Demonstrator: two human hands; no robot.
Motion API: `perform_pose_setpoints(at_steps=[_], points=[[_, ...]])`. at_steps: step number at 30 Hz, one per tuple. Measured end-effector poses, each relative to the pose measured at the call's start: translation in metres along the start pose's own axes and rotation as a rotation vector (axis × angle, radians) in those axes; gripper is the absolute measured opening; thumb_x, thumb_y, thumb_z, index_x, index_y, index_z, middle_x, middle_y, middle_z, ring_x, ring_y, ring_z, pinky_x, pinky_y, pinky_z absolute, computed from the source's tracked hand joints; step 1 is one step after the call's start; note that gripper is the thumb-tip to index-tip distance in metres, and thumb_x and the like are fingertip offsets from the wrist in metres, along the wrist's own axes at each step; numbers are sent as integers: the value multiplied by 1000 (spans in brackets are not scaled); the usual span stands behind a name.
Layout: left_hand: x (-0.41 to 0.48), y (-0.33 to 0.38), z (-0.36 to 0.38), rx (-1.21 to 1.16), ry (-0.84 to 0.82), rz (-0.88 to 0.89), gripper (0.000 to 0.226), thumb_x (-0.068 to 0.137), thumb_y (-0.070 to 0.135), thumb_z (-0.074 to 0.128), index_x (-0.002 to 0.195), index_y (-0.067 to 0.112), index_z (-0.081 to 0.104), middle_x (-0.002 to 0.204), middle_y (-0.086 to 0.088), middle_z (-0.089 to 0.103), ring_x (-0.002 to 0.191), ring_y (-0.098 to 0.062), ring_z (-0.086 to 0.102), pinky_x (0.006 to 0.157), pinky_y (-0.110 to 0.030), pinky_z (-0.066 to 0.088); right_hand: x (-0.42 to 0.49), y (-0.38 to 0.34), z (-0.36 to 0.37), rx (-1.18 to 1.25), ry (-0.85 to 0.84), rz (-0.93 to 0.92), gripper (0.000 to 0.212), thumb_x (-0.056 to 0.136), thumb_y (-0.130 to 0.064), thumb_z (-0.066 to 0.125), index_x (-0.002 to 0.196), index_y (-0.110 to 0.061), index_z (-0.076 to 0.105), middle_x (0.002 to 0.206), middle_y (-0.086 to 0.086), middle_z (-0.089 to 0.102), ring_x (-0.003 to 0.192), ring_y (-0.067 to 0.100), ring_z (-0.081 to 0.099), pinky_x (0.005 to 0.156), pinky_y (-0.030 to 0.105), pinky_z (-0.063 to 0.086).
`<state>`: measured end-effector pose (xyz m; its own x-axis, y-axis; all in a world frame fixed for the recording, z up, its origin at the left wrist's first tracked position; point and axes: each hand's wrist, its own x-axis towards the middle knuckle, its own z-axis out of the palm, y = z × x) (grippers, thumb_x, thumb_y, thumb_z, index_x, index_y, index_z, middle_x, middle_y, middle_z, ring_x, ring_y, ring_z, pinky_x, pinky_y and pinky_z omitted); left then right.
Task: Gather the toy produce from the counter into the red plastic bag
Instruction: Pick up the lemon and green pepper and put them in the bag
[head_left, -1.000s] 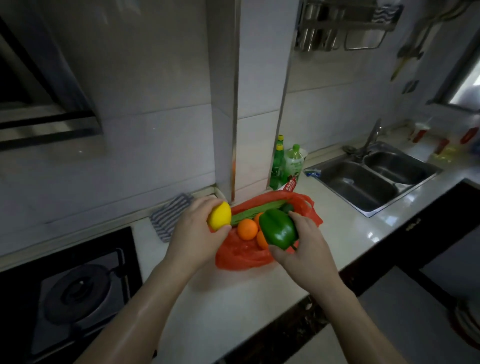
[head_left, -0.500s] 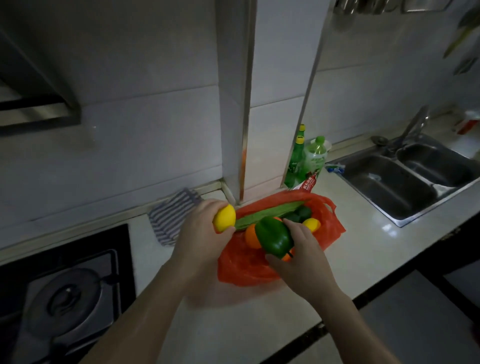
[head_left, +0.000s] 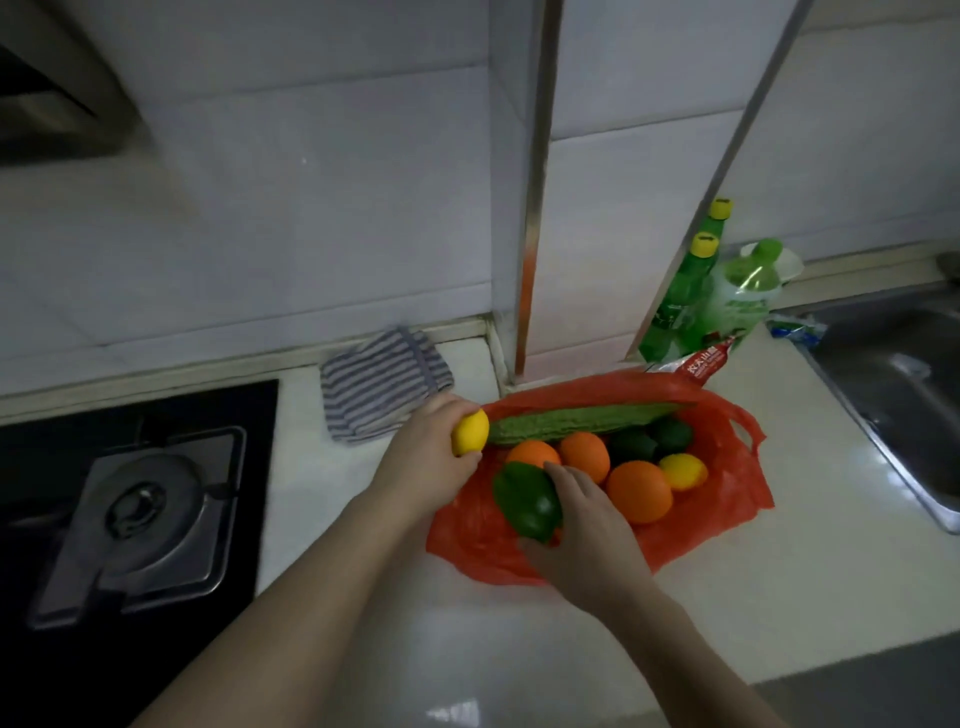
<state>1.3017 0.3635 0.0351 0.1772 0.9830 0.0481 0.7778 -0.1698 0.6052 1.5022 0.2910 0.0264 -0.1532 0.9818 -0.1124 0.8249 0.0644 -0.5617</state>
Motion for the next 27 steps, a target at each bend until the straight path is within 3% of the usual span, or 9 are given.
perform_pose_setpoints(at_steps=[5,9,13,21,27], points=[[12,-12,25,-4,-93,-56,55,79,24,75,130,24,55,130,6,48,116,-16,49,98,-32,41,12,12,14,-27,-58,-16,86,73,-53,69,144,-27,29,140,-7,42,123,17,43,102,33,38],[19,-23,43,-5,-166,-44,55,79,24,74,131,26,55,131,7,47,117,-13,47,98,-25,36,18,16,25,-97,-75,-21,85,74,-60,63,144,-28,28,143,-9,39,132,14,35,117,38,13],[21,-33,55,-4,-209,-46,55,79,21,75,130,24,57,132,6,49,119,-13,47,97,-23,34,20,17,31,-131,-115,-11,87,74,-64,59,146,-29,25,146,-9,37,135,13,31,117,39,3],[25,-46,66,41,-209,-23,56,78,21,76,131,26,57,134,6,48,122,-15,42,97,-23,29,25,17,41,-132,-141,-7,89,73,-59,64,146,-25,26,147,-6,35,135,17,31,117,37,9],[21,-53,71,68,-246,12,58,77,24,77,131,29,56,131,8,46,119,-15,41,98,-31,38,25,22,47,-172,-127,1,89,69,-57,68,144,-24,33,143,-2,37,133,20,35,116,37,10]])
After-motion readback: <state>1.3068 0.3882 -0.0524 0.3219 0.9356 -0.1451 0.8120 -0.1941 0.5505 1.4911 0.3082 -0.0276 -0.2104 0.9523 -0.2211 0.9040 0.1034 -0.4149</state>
